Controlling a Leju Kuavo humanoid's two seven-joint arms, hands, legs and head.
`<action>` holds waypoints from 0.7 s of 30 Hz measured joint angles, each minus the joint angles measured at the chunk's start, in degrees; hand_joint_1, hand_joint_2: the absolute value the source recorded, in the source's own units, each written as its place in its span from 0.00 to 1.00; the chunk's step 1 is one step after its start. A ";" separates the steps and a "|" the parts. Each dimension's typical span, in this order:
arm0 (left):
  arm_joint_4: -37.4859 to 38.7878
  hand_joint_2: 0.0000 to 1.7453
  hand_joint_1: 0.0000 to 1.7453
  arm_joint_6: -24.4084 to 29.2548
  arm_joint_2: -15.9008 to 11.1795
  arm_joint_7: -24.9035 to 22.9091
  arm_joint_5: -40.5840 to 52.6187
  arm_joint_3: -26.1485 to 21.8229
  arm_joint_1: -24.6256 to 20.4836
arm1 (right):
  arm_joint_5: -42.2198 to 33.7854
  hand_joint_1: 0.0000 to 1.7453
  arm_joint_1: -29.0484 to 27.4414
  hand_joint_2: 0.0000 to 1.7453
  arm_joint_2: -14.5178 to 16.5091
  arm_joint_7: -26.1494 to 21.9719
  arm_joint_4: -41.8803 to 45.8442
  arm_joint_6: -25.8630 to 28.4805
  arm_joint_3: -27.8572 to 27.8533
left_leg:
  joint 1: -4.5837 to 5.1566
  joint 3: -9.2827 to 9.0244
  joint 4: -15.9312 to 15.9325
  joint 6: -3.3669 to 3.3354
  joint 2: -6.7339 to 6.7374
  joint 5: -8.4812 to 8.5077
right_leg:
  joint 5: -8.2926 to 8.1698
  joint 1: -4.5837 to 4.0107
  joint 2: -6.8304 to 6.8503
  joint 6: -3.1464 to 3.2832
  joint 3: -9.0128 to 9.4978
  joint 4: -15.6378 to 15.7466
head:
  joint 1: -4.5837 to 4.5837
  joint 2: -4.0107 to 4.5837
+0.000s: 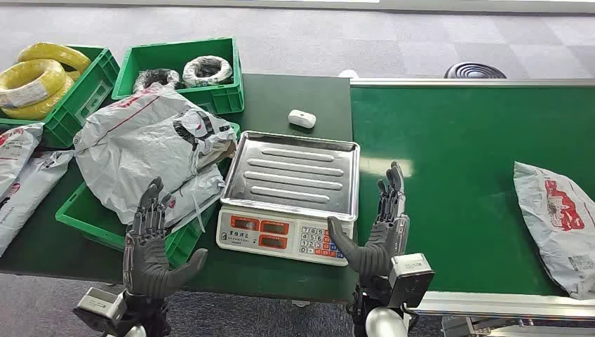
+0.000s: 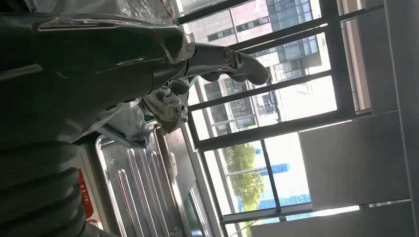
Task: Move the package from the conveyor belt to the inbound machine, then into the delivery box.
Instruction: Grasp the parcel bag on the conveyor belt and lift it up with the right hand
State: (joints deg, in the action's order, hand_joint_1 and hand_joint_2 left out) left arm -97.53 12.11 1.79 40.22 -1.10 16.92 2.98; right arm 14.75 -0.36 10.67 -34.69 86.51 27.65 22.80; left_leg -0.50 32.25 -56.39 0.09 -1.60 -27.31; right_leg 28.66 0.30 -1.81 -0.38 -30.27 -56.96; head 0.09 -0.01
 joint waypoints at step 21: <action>0.01 1.00 0.00 -1.29 0.15 0.00 0.11 -0.04 0.22 | 6.30 0.00 -0.02 1.00 -0.20 0.64 0.05 6.59 -0.68 | 0.00 0.00 0.00 0.00 0.00 0.00 | 0.00 0.00 0.00 0.00 0.00 0.00 | 0.00 -0.01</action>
State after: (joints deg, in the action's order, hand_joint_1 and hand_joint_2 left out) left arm -97.52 10.82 1.94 40.22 -0.99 16.87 3.20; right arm 21.05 -0.38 10.47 -34.05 86.56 34.23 22.11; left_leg -0.50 32.25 -56.39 0.09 -1.60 -27.31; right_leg 28.66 0.30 -1.81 -0.38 -30.27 -56.96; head 0.09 -0.02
